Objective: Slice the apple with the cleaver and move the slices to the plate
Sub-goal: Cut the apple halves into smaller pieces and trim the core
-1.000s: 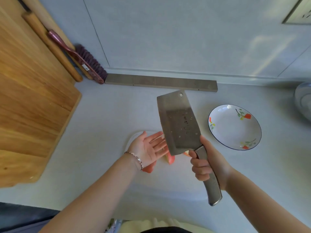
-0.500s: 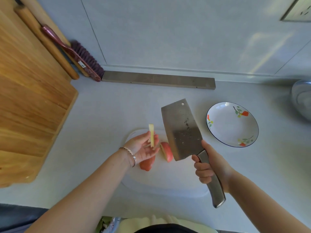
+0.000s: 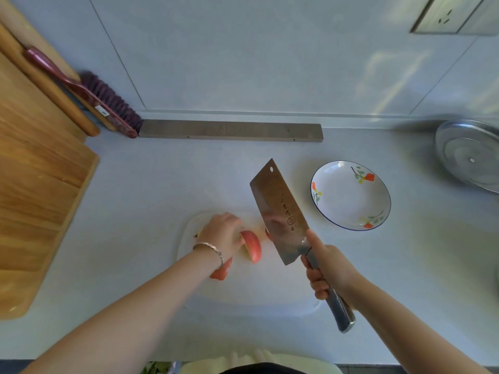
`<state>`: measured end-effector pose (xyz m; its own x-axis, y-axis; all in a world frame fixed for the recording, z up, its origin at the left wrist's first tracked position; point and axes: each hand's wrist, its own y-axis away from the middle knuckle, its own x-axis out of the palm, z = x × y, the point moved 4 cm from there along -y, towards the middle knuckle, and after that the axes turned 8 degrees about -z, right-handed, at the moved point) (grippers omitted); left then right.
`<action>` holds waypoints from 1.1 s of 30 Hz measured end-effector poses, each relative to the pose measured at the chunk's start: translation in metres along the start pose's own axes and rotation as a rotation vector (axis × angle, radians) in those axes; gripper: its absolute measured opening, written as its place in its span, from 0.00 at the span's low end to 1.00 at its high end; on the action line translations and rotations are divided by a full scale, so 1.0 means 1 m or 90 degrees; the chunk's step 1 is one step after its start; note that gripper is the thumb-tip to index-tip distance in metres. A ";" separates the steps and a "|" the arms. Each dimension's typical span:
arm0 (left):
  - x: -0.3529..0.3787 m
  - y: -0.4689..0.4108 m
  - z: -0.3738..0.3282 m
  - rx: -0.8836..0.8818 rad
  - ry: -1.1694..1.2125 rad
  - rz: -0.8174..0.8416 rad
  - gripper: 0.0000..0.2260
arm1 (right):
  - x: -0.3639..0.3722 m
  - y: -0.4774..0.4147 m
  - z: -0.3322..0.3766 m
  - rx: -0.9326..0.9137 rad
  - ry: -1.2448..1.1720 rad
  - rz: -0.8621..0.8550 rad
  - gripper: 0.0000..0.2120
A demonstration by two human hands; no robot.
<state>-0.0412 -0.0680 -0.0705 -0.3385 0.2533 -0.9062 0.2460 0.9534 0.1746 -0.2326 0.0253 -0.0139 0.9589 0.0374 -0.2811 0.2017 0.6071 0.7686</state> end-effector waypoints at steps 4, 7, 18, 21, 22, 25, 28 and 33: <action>0.025 0.004 -0.020 0.071 -0.156 0.154 0.24 | -0.007 0.003 -0.002 -0.010 0.021 -0.021 0.29; 0.027 0.006 -0.029 0.081 -0.162 0.164 0.23 | -0.011 0.005 -0.005 -0.008 0.026 -0.025 0.29; 0.025 0.006 -0.037 0.022 -0.103 0.228 0.32 | -0.012 0.009 -0.011 -0.026 0.032 -0.009 0.28; 0.024 0.014 -0.039 0.049 -0.048 0.173 0.29 | -0.014 0.009 -0.014 -0.021 0.017 -0.007 0.28; 0.024 0.018 -0.040 0.060 -0.008 0.147 0.29 | -0.015 0.009 -0.015 -0.021 0.010 -0.008 0.28; 0.025 0.028 -0.037 0.073 0.133 0.111 0.28 | -0.017 0.010 -0.017 -0.027 0.007 -0.011 0.28; 0.022 0.028 -0.027 0.065 0.126 0.097 0.27 | -0.019 0.009 -0.020 -0.030 0.003 -0.009 0.27; 0.013 0.027 -0.008 -0.011 0.024 0.052 0.23 | -0.016 0.008 -0.026 -0.021 0.001 -0.002 0.27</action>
<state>-0.0464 -0.0378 -0.0741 -0.3520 0.3360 -0.8736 0.2587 0.9319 0.2541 -0.2517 0.0503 -0.0179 0.9581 0.0373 -0.2841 0.1973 0.6332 0.7484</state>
